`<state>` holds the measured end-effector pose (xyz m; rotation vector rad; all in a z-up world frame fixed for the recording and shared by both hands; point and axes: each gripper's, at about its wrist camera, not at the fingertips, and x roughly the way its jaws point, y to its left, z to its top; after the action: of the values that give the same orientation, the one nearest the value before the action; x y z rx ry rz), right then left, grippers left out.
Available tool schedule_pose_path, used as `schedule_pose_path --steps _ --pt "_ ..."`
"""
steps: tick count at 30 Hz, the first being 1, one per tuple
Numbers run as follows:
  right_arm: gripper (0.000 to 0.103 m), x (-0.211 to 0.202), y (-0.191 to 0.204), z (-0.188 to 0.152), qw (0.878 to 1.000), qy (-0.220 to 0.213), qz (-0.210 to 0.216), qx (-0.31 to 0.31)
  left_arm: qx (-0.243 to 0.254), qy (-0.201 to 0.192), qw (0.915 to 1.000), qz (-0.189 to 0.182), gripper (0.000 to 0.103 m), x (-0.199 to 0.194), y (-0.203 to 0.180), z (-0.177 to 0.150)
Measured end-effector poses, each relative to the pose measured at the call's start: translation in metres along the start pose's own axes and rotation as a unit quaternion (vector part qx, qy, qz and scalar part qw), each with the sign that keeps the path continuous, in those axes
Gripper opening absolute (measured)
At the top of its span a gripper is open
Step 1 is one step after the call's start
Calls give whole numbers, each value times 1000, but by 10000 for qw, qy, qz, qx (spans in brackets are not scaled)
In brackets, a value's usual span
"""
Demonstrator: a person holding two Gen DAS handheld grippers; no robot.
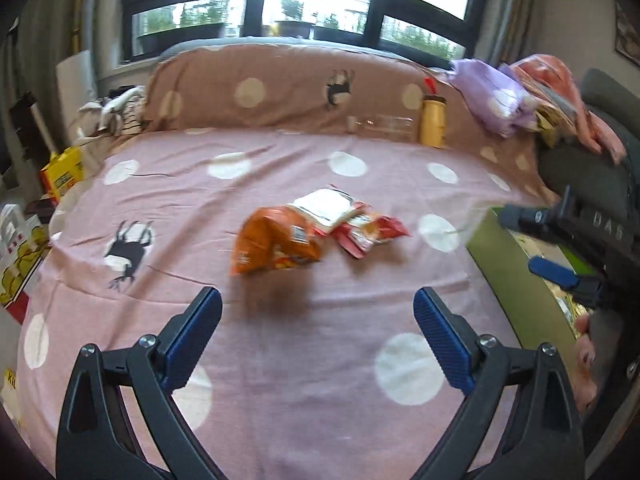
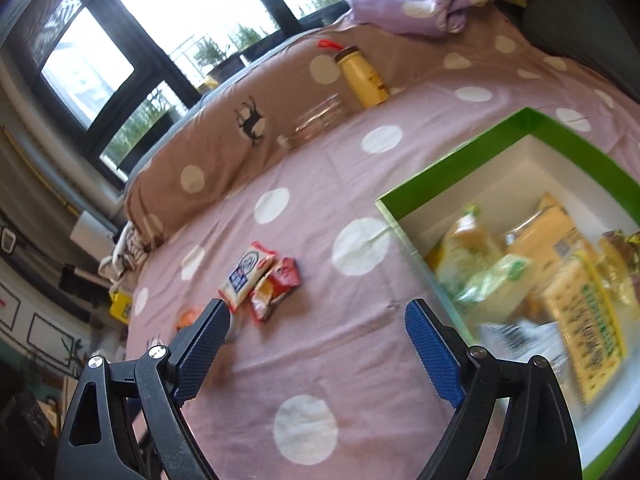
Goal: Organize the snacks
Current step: 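Move the open right gripper back toward the snack pile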
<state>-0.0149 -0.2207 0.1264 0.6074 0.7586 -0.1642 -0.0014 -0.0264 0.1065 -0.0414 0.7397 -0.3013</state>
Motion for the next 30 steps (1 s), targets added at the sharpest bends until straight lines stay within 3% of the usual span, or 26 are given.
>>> schedule_pose_path --steps 8,13,17,23,30 --pt "90 17 26 -17 9985 79 -221 -498 -518 -120 9983 258 97 -9 37 6" --pt "90 25 34 -23 9969 52 -475 -633 -1015 -279 9942 -204 97 -21 56 9" --pt "90 29 37 -26 9969 75 -416 -663 -1067 -323 9938 -21 97 -24 61 11" --pt "90 41 46 -34 9957 303 -447 -755 -1339 -437 9897 -251 96 -28 70 12" --pt "90 43 49 -38 9954 331 -449 -785 -1357 -351 9901 -33 96 -24 74 11"
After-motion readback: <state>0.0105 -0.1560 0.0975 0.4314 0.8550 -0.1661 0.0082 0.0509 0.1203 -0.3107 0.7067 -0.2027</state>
